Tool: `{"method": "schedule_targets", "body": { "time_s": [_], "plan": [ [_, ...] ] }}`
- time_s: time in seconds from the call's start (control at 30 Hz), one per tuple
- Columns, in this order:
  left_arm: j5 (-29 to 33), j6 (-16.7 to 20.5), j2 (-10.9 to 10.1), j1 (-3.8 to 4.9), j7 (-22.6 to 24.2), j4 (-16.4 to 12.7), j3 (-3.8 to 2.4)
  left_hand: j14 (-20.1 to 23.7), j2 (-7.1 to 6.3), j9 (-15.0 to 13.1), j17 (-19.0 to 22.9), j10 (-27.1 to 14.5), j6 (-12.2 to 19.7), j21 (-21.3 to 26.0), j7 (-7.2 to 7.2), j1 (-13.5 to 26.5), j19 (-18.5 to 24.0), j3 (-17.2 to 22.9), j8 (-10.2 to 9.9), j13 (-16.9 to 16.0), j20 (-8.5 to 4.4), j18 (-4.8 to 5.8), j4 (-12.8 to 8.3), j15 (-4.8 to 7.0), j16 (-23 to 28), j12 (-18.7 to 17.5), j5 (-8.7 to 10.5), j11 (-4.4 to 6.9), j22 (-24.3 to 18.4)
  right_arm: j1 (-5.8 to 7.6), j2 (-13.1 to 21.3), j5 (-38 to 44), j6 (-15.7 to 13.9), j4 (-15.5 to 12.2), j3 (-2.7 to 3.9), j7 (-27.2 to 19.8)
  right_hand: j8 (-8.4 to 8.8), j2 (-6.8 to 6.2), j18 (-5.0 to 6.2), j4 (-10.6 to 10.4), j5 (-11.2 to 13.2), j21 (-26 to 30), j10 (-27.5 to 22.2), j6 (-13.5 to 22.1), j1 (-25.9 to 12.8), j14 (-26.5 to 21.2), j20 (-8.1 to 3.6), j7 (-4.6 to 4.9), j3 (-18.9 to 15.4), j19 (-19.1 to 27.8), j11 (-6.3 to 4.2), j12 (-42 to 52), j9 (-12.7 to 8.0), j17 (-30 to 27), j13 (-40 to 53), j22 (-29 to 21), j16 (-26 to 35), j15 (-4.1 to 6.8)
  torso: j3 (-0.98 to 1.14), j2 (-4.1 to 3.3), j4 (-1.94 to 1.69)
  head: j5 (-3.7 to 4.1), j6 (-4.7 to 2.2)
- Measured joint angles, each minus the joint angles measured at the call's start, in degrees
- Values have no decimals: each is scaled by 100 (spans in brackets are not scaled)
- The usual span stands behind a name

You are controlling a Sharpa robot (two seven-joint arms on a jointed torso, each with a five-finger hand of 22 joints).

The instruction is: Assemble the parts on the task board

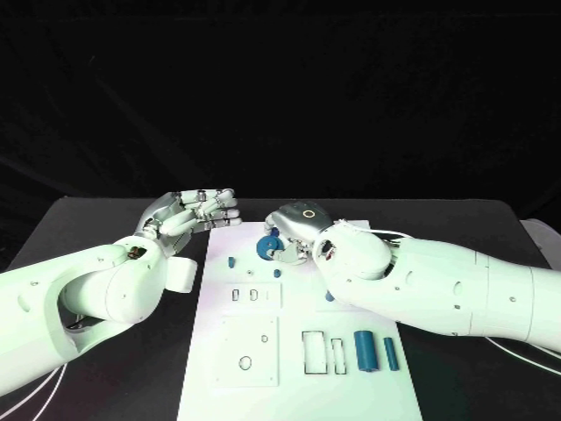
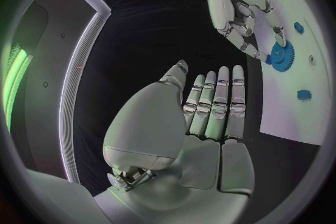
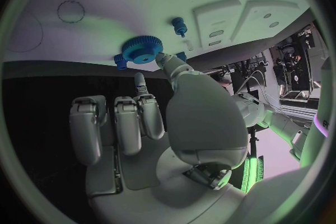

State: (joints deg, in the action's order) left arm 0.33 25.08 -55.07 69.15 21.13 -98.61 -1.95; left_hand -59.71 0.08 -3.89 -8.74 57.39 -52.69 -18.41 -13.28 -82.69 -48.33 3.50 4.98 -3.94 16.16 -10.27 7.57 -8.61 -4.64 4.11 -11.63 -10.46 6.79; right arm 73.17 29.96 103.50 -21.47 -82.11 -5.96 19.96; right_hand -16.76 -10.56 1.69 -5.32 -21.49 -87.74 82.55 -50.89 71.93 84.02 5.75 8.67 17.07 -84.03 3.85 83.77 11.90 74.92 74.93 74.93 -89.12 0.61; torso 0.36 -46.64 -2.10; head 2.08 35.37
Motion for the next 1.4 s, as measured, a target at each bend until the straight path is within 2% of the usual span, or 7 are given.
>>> {"method": "schedule_targets", "body": {
  "time_s": [0.37, 0.6, 0.77, 0.93, 1.03, 1.17, 1.4],
  "plan": [
    [1, 1, -1, 0, -2, 9, 3, 0, 0, 0, 1, -20, 0, 0, 0, 0, 0, 0, -23, 0, 0, 0, 0, 0, 0, 0, 0, -20, -7, 1, 44, -19, 168, -8, 0, 0, 0, 7, 0, -26, 0, 0, 0, -69, -7, 0, 0, -26, -26, 0, 0, 0, 0, -1, -1, 0, 0, 0, 0, 2, -3, -8, 12],
    [2, 1, 2, 0, -4, 14, 1, 0, 0, 0, 1, -20, 0, 0, 0, 0, 0, 0, -23, 0, 0, 0, 0, 0, 0, 0, 0, -20, -7, 1, 167, -73, 134, -107, -1, -10, 38, 16, 0, -135, 42, 0, 0, -69, -167, 0, 0, -26, -135, 0, 0, 0, -15, -1, -1, -1, 0, 0, 3, 2, -1, -3, -21],
    [3, 0, 4, 0, -5, 30, 1, 0, 0, 0, 2, -20, 0, 0, 0, 0, 0, 0, -23, 0, 0, 0, 0, 0, 0, 0, 0, -20, -6, 28, 610, -358, -200, -380, 16, -153, 72, 17, 0, -160, 42, 24, 0, -69, -166, 0, -1, -27, -124, 0, 0, 0, -28, -1, -1, -1, 0, 0, 7, 9, 6, 40, -67],
    [3, -8, 8, 0, -5, 51, 2, 0, 0, 0, -4, -20, 0, 0, 0, 0, 0, 0, -23, 0, 0, 0, 0, 0, 23, 0, 0, -20, -6, 229, 1295, -1237, -418, -575, 51, -725, 218, 201, 0, -11, 97, 226, -130, -69, 110, -4, -1, -27, 40, 0, 23, -133, -77, -1, -1, -2, 68, -3, 1, 37, 18, 88, -97],
    [3, -16, 19, -1, -5, 72, 3, 0, 0, 0, -4, -20, 0, 0, 0, 0, 0, 0, -23, 0, 0, 0, 0, 0, 23, 0, 0, -20, -6, 302, 1745, -1922, -438, -617, 60, -1259, 319, 180, 0, 100, 167, 321, -235, -18, 278, 0, 11, 24, 142, 9, 51, -222, -113, -1, -1, -2, 111, -41, -3, 68, 40, 119, -105],
    [4, -29, 44, -1, -5, 108, 4, 0, 0, 0, -3, -20, 0, 0, 0, 0, 0, 0, -23, 0, 0, 0, 0, 0, 23, 0, 0, -20, -6, 324, 2127, -2566, -395, -625, 53, -1763, 444, 127, 1, 169, 207, 321, -256, 34, 327, -8, 41, 76, 87, 1, 71, -244, -163, -2, -2, -2, 111, -73, 0, 109, 69, 147, -114],
    [4, -56, 89, -4, -5, 145, 5, 0, 0, 0, -3, -20, 0, 0, 0, 0, 0, 0, -23, -1, 0, 0, 0, 0, 23, 0, 0, -20, -6, 330, 2585, -3279, -202, -617, 40, -2328, 505, 103, 1, 215, 230, 342, -276, 52, 351, 0, 41, 94, 41, 1, 92, -244, -183, 3, -2, -2, 111, -81, 33, 165, 119, 195, -119]
  ]
}}
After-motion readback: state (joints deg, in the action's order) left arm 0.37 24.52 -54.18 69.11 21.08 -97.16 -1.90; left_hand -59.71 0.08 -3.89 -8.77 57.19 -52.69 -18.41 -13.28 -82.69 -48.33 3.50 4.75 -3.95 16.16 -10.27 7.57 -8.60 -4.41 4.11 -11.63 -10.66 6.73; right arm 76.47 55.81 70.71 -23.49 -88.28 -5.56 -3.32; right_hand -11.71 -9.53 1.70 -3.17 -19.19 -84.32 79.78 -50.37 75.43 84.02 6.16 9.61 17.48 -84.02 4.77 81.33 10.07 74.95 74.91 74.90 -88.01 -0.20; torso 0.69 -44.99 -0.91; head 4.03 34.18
